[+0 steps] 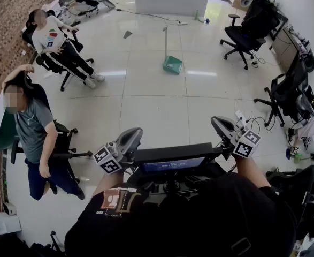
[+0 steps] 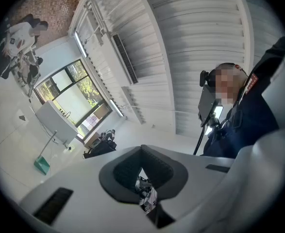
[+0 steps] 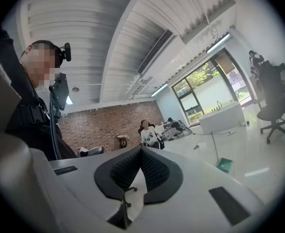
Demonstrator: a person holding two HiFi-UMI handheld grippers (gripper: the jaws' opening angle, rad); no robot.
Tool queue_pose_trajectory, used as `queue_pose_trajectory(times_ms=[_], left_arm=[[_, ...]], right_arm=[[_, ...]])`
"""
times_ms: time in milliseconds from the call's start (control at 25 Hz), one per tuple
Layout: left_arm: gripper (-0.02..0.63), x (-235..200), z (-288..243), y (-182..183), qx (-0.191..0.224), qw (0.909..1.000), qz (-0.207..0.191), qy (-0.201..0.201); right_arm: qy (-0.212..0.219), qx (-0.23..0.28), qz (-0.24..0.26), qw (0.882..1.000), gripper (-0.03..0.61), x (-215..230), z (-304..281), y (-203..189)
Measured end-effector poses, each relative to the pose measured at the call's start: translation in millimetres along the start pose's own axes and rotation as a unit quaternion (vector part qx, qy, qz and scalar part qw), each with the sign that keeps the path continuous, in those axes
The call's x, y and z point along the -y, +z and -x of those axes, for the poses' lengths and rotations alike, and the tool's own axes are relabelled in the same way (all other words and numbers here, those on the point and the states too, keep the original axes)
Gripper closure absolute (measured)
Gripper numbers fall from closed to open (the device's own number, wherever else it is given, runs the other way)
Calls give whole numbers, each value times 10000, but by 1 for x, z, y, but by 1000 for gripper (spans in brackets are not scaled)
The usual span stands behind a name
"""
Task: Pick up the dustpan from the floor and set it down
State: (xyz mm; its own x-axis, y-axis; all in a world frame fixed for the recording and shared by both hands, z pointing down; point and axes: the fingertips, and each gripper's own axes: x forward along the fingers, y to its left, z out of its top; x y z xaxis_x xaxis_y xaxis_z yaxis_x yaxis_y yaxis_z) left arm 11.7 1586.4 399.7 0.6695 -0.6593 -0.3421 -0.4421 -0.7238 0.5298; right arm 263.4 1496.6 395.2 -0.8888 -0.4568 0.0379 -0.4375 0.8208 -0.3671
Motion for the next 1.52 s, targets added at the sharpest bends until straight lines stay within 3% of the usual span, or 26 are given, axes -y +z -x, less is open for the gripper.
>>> queue_pose_trajectory(times_ms=[440, 640, 920, 1280, 1520], left_arm=[[609, -60, 62, 34, 15, 9999, -64, 95], [609, -67, 22, 33, -12, 9996, -148, 258], [609, -123, -85, 20, -101, 9974, -378, 610], [609, -216, -339, -7, 23, 9955, -424, 848], [609, -281, -480, -18, -121, 9966, -356, 731]], right_arm=[[-6, -18, 161, 9999, 568, -12, -86, -14], [128, 33, 111, 9999, 568, 31, -83, 8], [388, 102, -37, 9992, 568, 166, -90, 38], [903, -209, 56, 9957, 568, 399, -80, 119], [824, -137, -35, 9965, 568, 536, -79, 167]])
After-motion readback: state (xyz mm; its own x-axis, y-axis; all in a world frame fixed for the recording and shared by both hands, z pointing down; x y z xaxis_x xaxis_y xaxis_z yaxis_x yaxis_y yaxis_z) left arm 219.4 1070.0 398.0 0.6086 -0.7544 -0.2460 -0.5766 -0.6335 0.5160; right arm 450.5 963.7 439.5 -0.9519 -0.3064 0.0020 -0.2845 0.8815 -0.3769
